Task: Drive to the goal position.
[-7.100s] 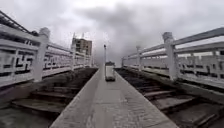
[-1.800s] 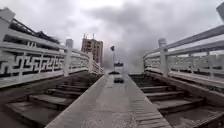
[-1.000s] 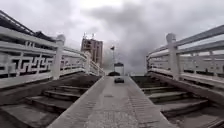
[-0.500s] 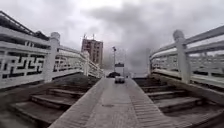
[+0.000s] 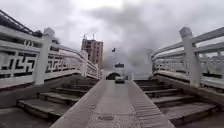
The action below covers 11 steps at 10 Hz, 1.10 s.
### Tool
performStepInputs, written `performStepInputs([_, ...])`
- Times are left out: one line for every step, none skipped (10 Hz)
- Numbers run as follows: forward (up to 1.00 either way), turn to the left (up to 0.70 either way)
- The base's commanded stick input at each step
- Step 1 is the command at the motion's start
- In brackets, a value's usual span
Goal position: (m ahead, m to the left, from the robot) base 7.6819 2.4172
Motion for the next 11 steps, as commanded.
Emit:
performStepInputs([0.69,0.01])
performStepInputs([0.69,0.01])
performStepInputs([0.69,0.01])
performStepInputs([0.69,0.01])
performStepInputs([0.69,0.01])
performStepInputs([0.69,0.01])
performStepInputs([0.69,0.01])
performStepInputs([0.69,0.01])
performStepInputs([0.69,0.01])
performStepInputs([0.69,0.01])
performStepInputs([0.69,0.01])
